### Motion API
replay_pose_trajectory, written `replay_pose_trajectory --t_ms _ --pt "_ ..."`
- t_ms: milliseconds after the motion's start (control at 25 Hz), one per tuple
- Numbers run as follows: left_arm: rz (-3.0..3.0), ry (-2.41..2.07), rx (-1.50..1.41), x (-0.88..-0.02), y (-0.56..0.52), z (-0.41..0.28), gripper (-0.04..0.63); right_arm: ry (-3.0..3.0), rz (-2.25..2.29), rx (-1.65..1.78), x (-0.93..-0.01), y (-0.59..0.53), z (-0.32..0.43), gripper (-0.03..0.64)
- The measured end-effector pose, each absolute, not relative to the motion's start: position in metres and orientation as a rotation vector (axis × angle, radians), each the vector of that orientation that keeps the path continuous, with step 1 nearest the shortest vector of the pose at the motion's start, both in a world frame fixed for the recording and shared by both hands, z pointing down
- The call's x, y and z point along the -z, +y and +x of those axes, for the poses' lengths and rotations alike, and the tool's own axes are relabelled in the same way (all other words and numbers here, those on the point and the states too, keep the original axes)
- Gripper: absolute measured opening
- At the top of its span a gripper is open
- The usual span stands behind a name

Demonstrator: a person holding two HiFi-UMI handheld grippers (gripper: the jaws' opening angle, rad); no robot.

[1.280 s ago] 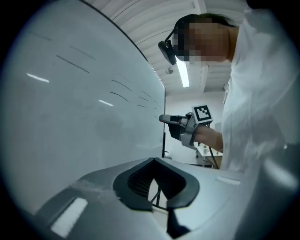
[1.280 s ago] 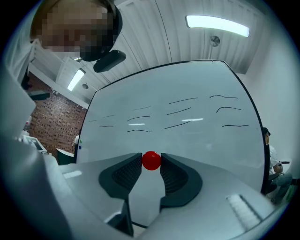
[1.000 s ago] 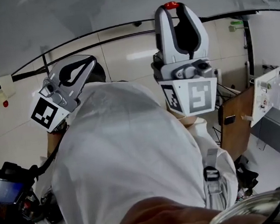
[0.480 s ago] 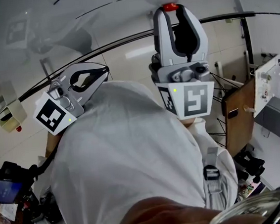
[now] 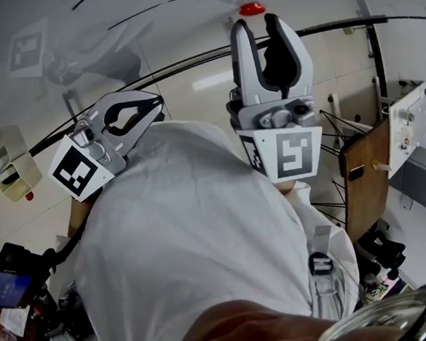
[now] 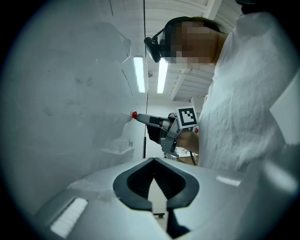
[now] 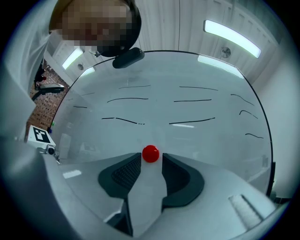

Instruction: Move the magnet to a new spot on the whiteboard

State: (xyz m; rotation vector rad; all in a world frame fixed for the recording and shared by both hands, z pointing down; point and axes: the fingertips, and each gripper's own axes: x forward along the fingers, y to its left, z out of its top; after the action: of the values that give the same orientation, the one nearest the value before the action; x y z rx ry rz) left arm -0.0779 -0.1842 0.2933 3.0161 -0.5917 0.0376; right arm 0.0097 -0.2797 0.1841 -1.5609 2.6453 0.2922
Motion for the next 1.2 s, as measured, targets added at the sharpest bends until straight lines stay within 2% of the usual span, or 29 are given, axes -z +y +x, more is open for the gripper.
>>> replay_pose_trajectory --t_ms 240,560,840,1200 --pt "2.918 -0.821 -0.039 -0.304 -0.166 -0.069 -0.006 2.705 -1.481 -0.214 -0.209 -0.242 0.035 0.133" --pt "2.725 -1.151 -0.032 -0.319 -0.085 -0.024 -0.006 2.861 -1.268 -0.047 -0.236 -0.19 0.083 0.133" --pt "2.66 -1.351 -0.086 -0.315 -0.024 -0.051 -0.006 2.835 -1.255 -0.024 -0.239 -0.144 0.105 0.133" --pt "2.811 -1.183 -0.039 -0.303 0.034 -0.011 -0.006 2.833 -1.311 -0.023 -0.245 -0.083 0.111 0.127"
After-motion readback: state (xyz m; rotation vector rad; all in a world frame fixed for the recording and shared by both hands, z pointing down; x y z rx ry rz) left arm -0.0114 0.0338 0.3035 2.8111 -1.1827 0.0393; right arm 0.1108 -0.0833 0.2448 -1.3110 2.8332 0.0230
